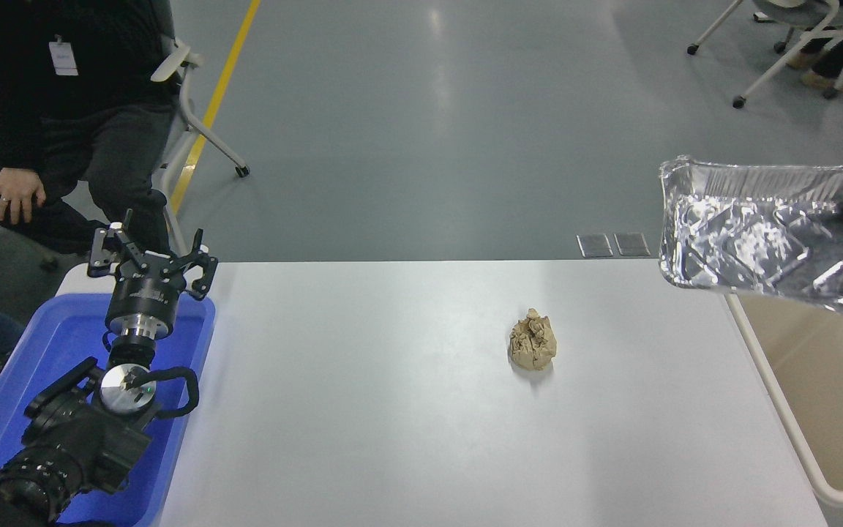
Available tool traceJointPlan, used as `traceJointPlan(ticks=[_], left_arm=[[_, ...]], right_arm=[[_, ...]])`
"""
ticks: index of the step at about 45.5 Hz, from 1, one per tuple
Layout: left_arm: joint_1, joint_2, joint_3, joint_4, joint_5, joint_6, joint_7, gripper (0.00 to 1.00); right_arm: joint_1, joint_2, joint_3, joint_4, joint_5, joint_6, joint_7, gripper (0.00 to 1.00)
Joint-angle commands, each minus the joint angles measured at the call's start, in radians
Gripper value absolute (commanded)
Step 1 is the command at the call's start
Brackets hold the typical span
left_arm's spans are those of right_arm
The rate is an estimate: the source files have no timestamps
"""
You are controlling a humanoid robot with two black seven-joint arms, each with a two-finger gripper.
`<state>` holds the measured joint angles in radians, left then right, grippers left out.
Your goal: Pick up foil plate and place in dustbin
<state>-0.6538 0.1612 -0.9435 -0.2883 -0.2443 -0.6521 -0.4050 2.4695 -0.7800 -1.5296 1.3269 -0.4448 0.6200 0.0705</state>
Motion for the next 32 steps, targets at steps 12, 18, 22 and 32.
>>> traceJointPlan(ticks=[12, 18, 22, 32], left_arm=[[-0.001, 0.0, 0.0, 0.0, 0.0, 0.0, 0.0, 0.99], [-0.001, 0.0, 0.0, 0.0, -0.001, 0.0, 0.0, 0.99], [-0.001, -0.002, 0.0, 0.0, -0.001, 0.0, 0.0, 0.99], [-0.001, -0.002, 0.0, 0.0, -0.001, 0.002, 0.0, 0.99]], right_arm=[[-0.858, -0.262, 0.767, -0.581, 0.058, -0.353, -0.005, 0.0], [-1.154, -0.239, 1.066, -0.73, 0.107, -0.48, -0.005, 0.0], [-1.296, -0.203, 1.204, -0.799, 0.115, -0.546, -0.005, 0.0], [-1.52, -0.136, 1.309, -0.885, 0.261, -0.611, -0.005, 0.0]])
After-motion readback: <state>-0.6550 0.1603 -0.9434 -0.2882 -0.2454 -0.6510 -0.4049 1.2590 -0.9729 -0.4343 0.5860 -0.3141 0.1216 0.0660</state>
